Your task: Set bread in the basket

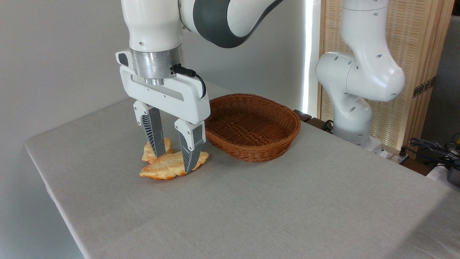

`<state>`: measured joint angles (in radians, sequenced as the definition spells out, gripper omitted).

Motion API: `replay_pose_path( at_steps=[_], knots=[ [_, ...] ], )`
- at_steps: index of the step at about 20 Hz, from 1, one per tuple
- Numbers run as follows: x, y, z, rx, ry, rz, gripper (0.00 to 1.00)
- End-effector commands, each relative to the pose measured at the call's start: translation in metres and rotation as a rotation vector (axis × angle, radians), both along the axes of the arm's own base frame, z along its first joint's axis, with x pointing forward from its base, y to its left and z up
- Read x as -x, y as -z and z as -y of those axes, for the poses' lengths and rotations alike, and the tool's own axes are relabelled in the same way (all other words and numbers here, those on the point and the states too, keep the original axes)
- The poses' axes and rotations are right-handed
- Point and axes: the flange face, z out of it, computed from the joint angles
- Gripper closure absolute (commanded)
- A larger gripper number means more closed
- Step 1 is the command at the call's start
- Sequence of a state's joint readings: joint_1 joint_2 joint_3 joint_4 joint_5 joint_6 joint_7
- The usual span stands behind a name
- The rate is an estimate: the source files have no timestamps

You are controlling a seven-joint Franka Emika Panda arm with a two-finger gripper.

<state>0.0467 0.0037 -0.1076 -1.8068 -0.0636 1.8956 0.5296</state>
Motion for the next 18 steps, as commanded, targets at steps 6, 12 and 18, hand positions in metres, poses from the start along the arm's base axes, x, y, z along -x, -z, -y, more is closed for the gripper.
replay_pose_path(
  at_steps=[6,12,18],
  knots=[
    [-0.002,0.001,0.004,0.051,0.005,-0.008,0.00],
    [-0.002,0.017,0.043,0.050,0.078,-0.036,0.00],
    [0.010,0.024,0.103,0.069,0.085,-0.073,0.00]
  ],
)
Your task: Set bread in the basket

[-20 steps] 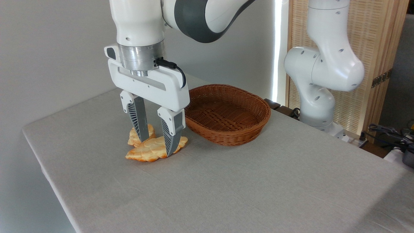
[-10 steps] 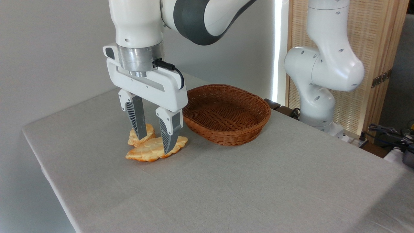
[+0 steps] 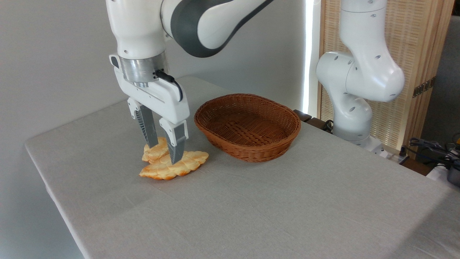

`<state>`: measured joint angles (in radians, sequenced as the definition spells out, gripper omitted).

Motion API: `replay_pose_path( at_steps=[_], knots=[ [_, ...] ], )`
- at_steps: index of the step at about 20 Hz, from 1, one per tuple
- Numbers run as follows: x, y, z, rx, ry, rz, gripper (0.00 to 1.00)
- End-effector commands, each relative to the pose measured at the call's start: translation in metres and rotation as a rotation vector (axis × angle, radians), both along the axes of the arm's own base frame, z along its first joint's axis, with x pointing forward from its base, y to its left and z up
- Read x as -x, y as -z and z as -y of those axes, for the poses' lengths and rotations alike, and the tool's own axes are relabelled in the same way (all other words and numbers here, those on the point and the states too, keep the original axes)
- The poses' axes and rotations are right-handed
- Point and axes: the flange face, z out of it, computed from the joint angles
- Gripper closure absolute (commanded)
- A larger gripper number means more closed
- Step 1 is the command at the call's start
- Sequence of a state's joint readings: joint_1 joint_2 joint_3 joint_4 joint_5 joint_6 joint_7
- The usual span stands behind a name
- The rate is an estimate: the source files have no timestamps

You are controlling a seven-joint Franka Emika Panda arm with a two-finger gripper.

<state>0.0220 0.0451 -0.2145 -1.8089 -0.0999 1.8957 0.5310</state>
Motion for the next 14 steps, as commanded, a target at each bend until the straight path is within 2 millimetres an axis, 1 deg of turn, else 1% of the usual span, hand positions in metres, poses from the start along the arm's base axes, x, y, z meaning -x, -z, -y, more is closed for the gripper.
replay_pose_path(
  at_steps=[1,3,6,9,10,12,13,14],
  knots=[
    [0.011,0.001,0.036,0.028,-0.101,-0.041,0.00],
    [0.016,0.001,0.054,0.030,-0.178,-0.055,0.00],
    [0.026,0.010,0.078,0.024,-0.226,-0.080,0.00],
    [0.032,0.022,0.086,0.024,-0.372,-0.124,0.00],
    [0.035,0.027,0.093,0.027,-0.407,-0.143,0.00],
    [0.033,0.030,0.095,0.039,-0.484,-0.138,0.00],
    [0.034,0.034,0.098,0.048,-0.505,-0.132,0.00],
    [0.036,0.038,0.106,0.057,-0.509,-0.121,0.00]
  ],
)
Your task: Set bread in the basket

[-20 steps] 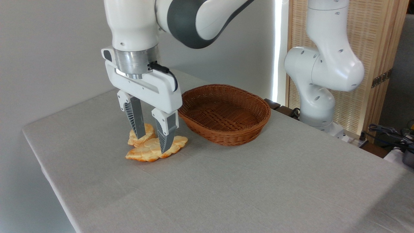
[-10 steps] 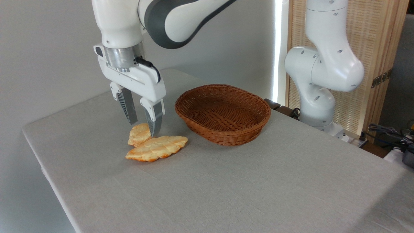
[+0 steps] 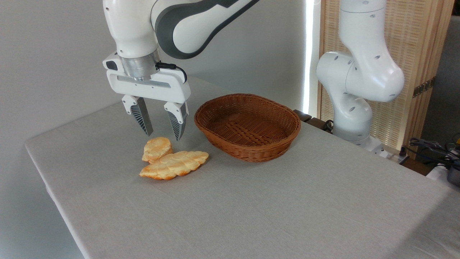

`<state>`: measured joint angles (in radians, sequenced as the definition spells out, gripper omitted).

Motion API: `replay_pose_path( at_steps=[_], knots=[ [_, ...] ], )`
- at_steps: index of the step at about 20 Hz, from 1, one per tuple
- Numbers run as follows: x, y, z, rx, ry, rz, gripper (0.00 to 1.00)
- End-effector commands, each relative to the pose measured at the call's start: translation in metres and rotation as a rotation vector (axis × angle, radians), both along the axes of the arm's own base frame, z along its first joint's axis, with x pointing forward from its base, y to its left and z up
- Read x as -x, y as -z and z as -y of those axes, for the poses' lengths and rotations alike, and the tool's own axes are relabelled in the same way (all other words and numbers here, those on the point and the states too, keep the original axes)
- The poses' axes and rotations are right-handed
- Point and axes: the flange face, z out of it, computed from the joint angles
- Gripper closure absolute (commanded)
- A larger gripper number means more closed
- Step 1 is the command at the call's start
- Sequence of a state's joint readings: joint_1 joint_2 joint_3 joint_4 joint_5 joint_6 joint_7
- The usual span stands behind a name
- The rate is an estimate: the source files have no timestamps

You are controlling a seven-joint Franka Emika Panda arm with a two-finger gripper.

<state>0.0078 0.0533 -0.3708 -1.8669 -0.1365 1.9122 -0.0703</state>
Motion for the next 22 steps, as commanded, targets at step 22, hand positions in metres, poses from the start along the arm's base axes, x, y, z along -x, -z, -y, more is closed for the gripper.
replay_pose_path(
  at_steps=[22],
  knots=[
    [0.000,0.063,0.059,0.033,-0.015,0.046,0.00]
  ],
)
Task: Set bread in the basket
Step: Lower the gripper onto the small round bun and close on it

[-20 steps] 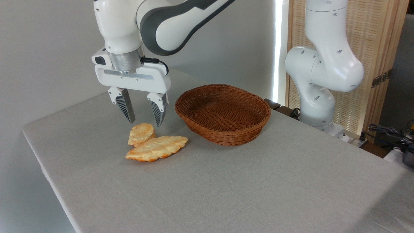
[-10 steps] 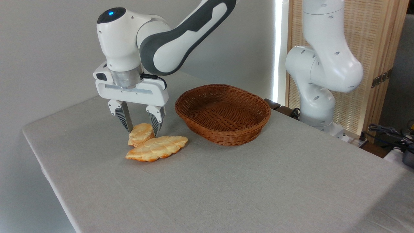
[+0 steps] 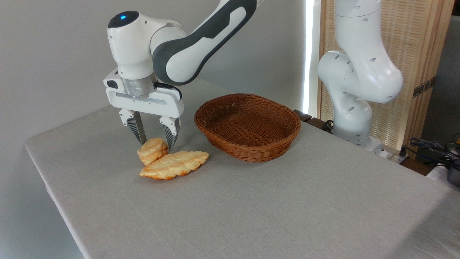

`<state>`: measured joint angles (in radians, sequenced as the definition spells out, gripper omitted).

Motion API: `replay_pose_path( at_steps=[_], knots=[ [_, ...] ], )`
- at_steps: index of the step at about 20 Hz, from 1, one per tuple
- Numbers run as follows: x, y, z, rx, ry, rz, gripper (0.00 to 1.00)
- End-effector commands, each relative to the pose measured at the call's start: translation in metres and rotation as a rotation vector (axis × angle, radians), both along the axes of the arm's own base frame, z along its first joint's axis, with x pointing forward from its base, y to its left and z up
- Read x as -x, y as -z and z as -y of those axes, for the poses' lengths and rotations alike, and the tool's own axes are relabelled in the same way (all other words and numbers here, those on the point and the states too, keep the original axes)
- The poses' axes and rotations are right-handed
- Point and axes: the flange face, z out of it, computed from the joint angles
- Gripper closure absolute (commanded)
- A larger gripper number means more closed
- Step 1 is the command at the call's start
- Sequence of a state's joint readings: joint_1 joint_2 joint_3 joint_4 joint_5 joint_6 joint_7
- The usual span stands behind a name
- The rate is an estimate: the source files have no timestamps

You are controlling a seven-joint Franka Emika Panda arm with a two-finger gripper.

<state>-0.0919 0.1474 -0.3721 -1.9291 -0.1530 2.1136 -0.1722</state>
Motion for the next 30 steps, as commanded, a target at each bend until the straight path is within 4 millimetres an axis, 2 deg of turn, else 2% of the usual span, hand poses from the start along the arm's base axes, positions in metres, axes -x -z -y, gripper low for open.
replay_pose_path(
  at_steps=[1,10,11,13,14,15,30],
  knots=[
    [-0.0039,0.0016,0.0024,-0.025,0.026,0.038,0.00],
    [-0.0107,0.0055,0.0027,-0.016,0.023,0.073,0.02],
    [-0.0106,0.0049,0.0033,-0.022,0.029,0.077,0.10],
    [-0.0102,0.0057,0.0034,-0.037,0.044,0.084,0.38],
    [-0.0067,0.0058,0.0103,-0.049,0.069,0.091,0.47],
    [-0.0060,0.0058,0.0117,-0.055,0.077,0.095,0.50],
    [-0.0058,-0.0025,0.0081,-0.058,0.072,0.104,0.50]
  ],
)
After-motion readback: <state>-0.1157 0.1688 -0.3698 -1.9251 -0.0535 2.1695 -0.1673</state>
